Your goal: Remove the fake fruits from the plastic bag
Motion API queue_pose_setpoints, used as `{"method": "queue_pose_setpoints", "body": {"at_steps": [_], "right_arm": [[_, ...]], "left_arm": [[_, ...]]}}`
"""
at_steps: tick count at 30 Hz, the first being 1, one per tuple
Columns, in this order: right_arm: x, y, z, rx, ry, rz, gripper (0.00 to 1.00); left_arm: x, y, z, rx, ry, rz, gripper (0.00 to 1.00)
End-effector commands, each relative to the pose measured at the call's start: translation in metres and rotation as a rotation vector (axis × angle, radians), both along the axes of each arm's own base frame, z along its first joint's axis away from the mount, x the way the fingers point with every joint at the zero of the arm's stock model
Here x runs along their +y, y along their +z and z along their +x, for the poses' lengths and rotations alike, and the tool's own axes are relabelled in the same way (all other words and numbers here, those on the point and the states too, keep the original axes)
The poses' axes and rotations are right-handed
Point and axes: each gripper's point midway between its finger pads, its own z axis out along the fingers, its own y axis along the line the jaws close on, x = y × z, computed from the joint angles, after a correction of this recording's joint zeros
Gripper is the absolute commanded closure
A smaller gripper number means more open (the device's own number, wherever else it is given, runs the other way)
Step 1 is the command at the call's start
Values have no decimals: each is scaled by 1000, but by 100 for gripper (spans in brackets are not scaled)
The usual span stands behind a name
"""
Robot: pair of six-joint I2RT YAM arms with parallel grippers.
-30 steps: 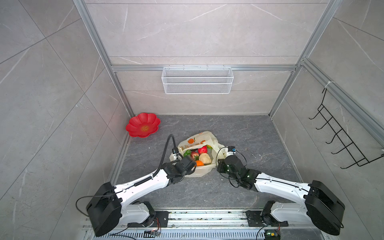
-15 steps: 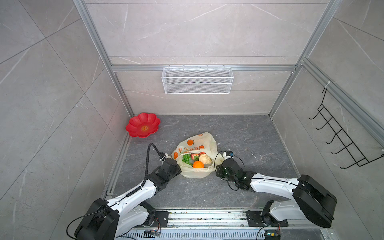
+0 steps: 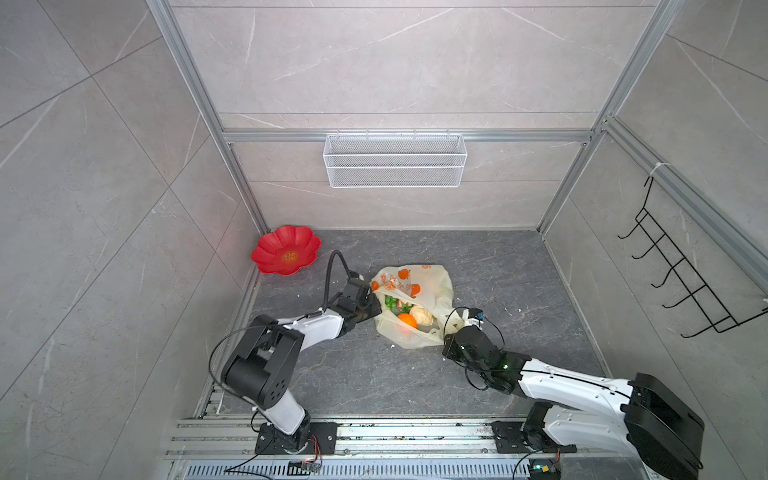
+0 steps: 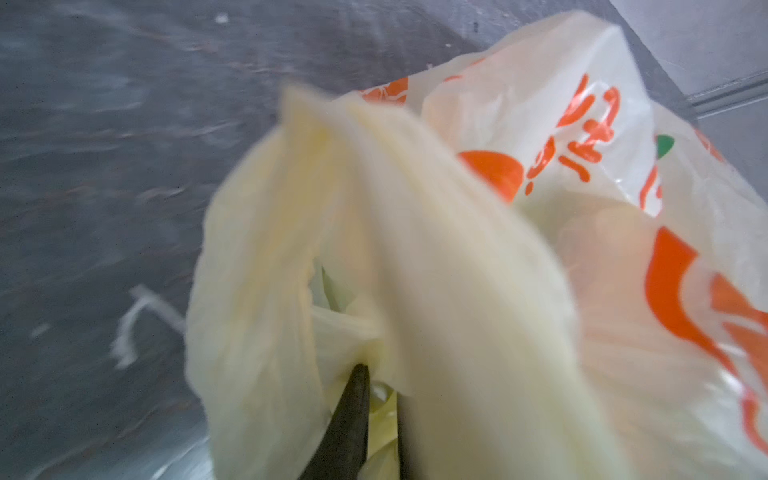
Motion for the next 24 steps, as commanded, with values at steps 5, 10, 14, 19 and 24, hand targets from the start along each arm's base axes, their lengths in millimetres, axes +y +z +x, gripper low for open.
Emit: {"method": "queue_pose_setpoints", "body": {"at_steps": [5, 10, 14, 19, 24], "right_arm": [[-48, -18, -21, 57, -130, -94, 81], [-42, -2, -23, 26, -36, -123, 31], [-29, 8, -25, 23, 75, -152, 16], [-13, 15, -34, 13, 203, -116, 11], [-11, 28, -44, -41, 267, -80, 9]], "left_arm": [[-59, 40, 12, -128, -183, -3, 85], [-44, 35, 2, -131, -186, 55, 86], [-40, 36, -5, -151, -200, 66, 87], [-38, 36, -10, -164, -215, 64, 87], [-46, 36, -15, -183, -250, 75, 87]]}}
